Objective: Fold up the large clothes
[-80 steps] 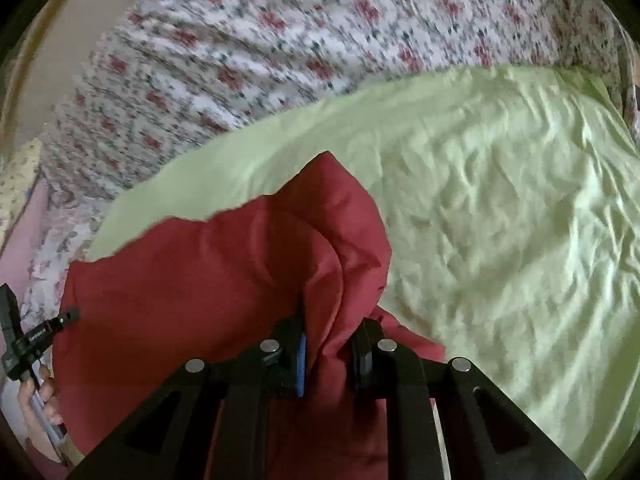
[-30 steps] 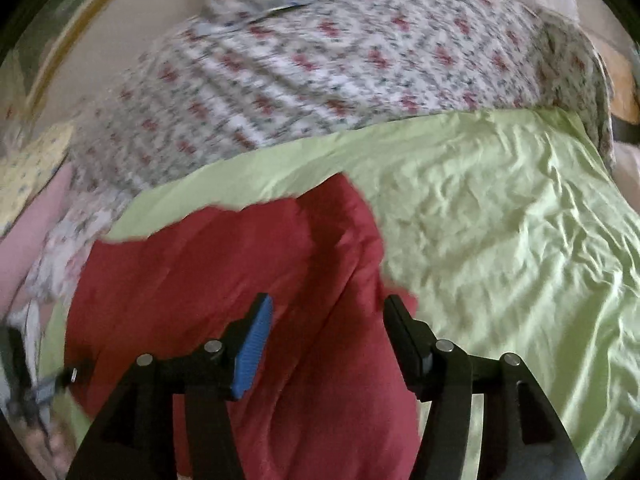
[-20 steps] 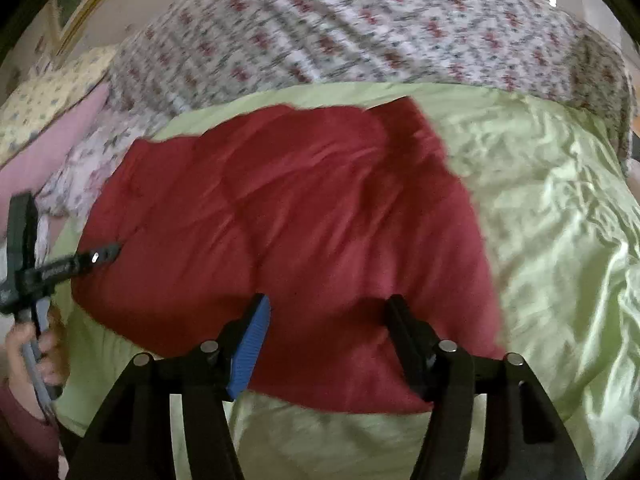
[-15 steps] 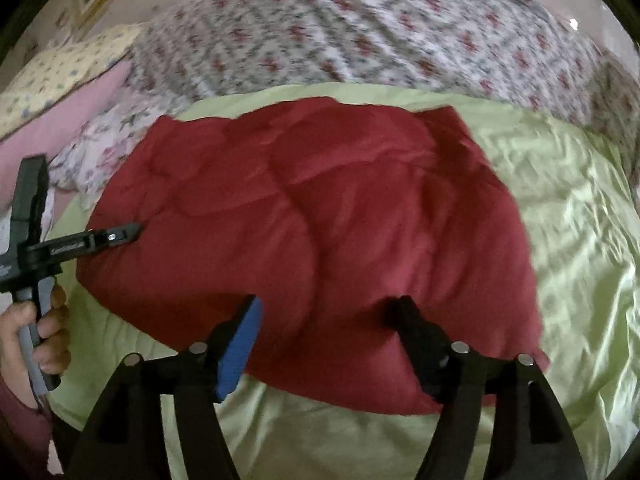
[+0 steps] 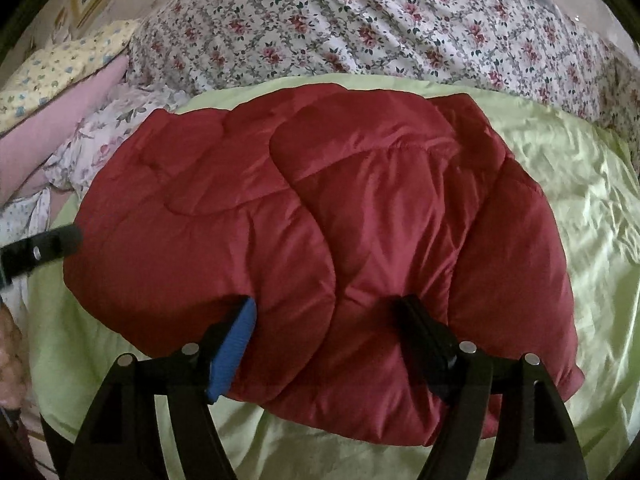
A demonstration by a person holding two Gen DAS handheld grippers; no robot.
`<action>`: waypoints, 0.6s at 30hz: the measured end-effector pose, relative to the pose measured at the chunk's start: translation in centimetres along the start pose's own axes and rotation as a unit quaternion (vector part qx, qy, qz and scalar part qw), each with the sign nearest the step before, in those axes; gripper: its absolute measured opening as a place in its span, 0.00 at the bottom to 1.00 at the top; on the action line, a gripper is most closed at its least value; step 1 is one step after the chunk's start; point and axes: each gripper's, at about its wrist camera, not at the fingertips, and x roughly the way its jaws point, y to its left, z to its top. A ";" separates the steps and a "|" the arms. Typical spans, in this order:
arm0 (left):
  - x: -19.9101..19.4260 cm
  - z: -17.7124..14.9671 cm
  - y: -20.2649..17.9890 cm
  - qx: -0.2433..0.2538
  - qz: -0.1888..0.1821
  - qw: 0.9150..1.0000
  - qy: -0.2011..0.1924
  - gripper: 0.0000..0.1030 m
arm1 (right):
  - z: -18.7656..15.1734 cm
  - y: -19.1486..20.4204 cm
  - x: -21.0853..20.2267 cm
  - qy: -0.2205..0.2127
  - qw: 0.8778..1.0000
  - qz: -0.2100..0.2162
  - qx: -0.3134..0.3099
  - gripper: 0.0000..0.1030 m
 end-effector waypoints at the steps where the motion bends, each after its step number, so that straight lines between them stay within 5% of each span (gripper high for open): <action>1: 1.0 -0.1 0.2 -0.006 0.002 1.000 0.011 0.67 | -0.1 -0.2 0.0 -0.002 1.000 -0.001 0.001 0.72; 10: 4.9 0.8 1.2 -0.014 0.002 1.000 0.014 0.68 | -0.2 0.0 -0.9 -0.010 1.000 -0.001 0.004 0.72; 18: 5.0 0.7 0.8 -0.015 0.007 1.000 0.011 0.68 | 3.0 1.0 -1.2 -0.024 1.000 0.016 -0.008 0.72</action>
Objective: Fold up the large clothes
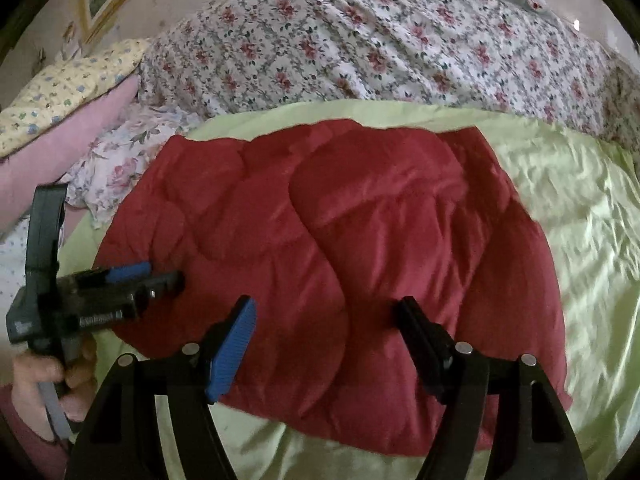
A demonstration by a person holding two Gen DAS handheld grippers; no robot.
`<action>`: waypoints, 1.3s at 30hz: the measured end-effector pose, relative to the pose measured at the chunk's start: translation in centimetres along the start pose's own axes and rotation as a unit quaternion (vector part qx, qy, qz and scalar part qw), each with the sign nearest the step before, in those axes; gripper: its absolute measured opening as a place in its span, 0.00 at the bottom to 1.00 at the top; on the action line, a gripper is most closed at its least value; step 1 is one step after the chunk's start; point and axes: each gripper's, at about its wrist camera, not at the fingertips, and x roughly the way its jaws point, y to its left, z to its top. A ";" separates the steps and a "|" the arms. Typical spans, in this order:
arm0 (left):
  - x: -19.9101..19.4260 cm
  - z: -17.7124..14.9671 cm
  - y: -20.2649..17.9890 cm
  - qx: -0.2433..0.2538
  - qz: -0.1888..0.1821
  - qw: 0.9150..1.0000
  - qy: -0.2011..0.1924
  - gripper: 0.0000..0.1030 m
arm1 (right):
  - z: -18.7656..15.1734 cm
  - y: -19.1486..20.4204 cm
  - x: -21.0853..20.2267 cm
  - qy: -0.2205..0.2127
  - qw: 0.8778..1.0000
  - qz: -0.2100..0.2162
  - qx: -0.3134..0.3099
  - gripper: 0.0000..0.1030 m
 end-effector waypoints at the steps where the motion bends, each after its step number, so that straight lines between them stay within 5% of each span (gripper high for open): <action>1: 0.0 0.0 0.0 0.000 0.000 1.000 0.000 0.68 | 0.4 0.1 0.6 0.007 1.000 -0.003 -0.003 0.72; 9: -2.1 1.1 0.1 -0.009 -0.003 1.000 -0.023 0.68 | 1.4 -3.0 5.0 0.033 0.999 -0.016 0.040 0.70; 30: 2.1 3.1 0.3 -0.007 0.086 0.996 -0.008 0.75 | 0.5 -3.5 2.5 -0.028 0.998 -0.001 0.054 0.72; 39: 2.0 3.1 0.4 -0.005 0.086 0.996 -0.010 0.75 | 0.5 -4.2 4.4 -0.015 0.998 -0.050 0.040 0.73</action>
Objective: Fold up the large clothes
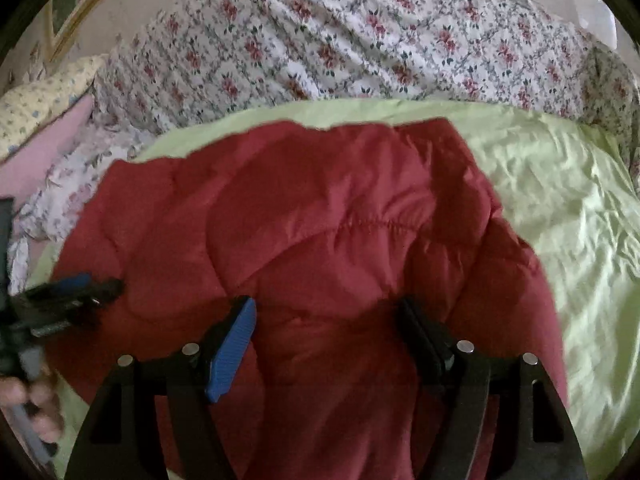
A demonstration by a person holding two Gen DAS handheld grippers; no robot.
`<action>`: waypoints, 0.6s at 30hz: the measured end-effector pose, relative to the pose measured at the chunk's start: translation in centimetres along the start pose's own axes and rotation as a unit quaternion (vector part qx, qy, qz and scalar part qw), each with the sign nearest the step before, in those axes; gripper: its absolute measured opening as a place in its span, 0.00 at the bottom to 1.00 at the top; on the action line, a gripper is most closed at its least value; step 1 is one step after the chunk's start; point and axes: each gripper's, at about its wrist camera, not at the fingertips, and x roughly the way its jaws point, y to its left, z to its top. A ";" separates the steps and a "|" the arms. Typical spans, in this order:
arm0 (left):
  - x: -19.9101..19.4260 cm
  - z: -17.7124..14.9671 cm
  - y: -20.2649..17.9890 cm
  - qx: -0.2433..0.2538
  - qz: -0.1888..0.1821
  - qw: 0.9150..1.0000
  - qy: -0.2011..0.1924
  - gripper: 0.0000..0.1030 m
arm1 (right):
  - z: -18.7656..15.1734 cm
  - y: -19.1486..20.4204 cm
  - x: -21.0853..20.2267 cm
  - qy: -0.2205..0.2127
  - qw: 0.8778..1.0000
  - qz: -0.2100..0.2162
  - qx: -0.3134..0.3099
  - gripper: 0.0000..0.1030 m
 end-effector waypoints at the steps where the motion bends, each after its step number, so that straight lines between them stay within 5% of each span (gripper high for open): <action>1: 0.0 0.0 0.1 -0.001 -0.001 1.000 0.000 0.75 | -0.1 0.1 0.0 -0.001 1.000 -0.003 -0.002 0.73; 18: -1.2 -1.1 -0.7 -0.003 0.016 1.000 -0.021 0.77 | -0.9 0.5 0.1 -0.015 1.000 -0.017 -0.021 0.73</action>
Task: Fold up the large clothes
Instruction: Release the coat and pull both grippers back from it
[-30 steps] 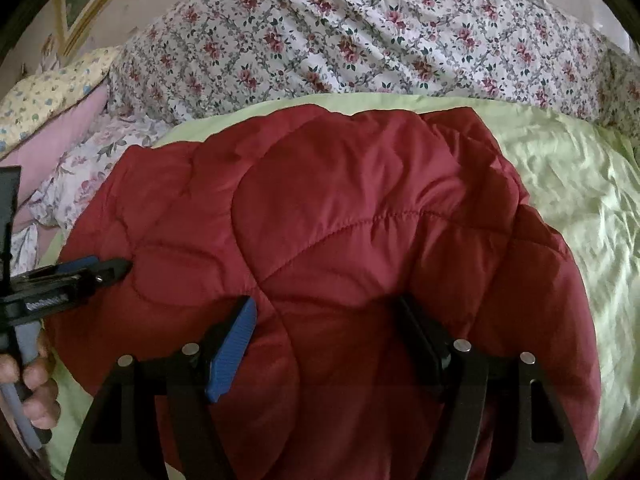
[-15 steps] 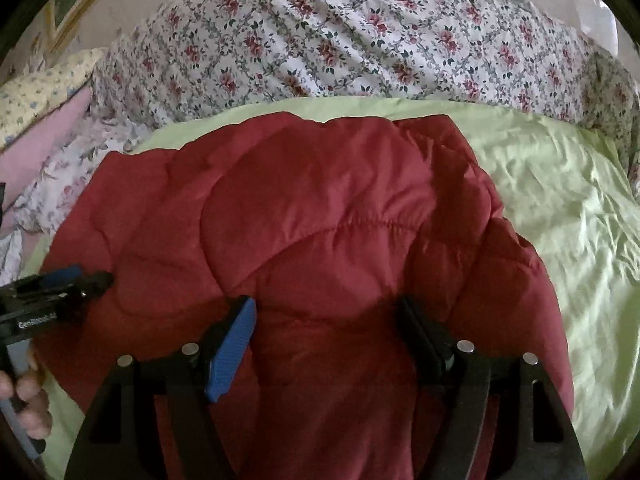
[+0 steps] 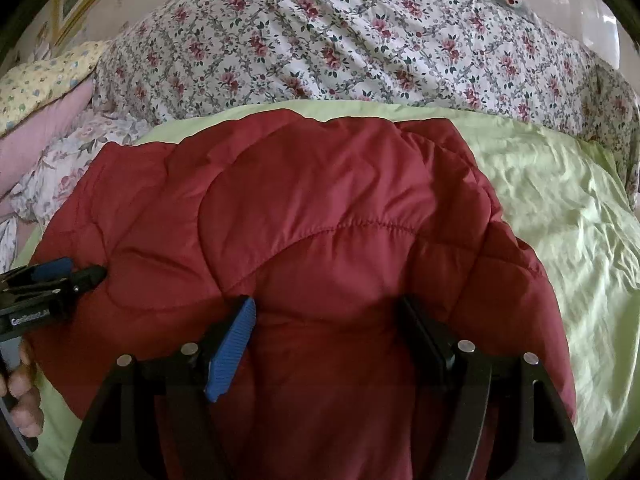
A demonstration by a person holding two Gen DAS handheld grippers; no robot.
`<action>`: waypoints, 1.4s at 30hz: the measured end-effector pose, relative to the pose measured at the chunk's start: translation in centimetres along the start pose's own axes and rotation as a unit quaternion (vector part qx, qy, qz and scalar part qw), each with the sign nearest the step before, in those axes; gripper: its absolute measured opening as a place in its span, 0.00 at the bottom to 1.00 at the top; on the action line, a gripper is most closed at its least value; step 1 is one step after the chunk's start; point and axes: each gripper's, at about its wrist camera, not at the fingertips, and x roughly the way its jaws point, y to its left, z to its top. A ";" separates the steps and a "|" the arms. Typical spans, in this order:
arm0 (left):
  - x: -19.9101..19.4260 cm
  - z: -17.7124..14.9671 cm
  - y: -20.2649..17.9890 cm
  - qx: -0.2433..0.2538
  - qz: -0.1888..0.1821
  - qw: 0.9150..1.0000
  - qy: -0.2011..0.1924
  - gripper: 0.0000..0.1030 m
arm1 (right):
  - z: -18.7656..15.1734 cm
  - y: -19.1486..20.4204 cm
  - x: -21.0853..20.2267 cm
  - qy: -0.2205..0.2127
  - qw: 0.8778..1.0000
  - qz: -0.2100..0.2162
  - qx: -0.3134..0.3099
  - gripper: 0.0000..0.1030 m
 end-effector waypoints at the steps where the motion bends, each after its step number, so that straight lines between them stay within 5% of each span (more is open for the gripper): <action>1: -0.5 -0.2 0.1 -0.002 -0.004 1.000 0.000 0.77 | 0.0 0.0 0.0 0.000 1.000 -0.001 -0.001 0.73; 16: -2.7 -2.1 1.3 -0.022 -0.037 0.999 0.004 0.77 | -0.3 0.2 -3.1 0.000 1.000 0.009 0.011 0.74; 22: -3.8 -1.9 2.1 -0.030 -0.052 0.998 0.003 0.77 | -1.5 0.5 -5.3 0.020 0.999 0.035 0.005 0.87; 33: 0.3 0.1 1.9 -0.008 -0.062 0.998 0.028 0.83 | 2.2 -1.6 0.3 0.085 0.996 0.019 0.008 0.88; 42: 1.1 0.8 1.5 0.012 -0.053 0.998 0.028 0.86 | 1.8 -2.0 1.0 0.071 0.997 0.003 0.041 0.90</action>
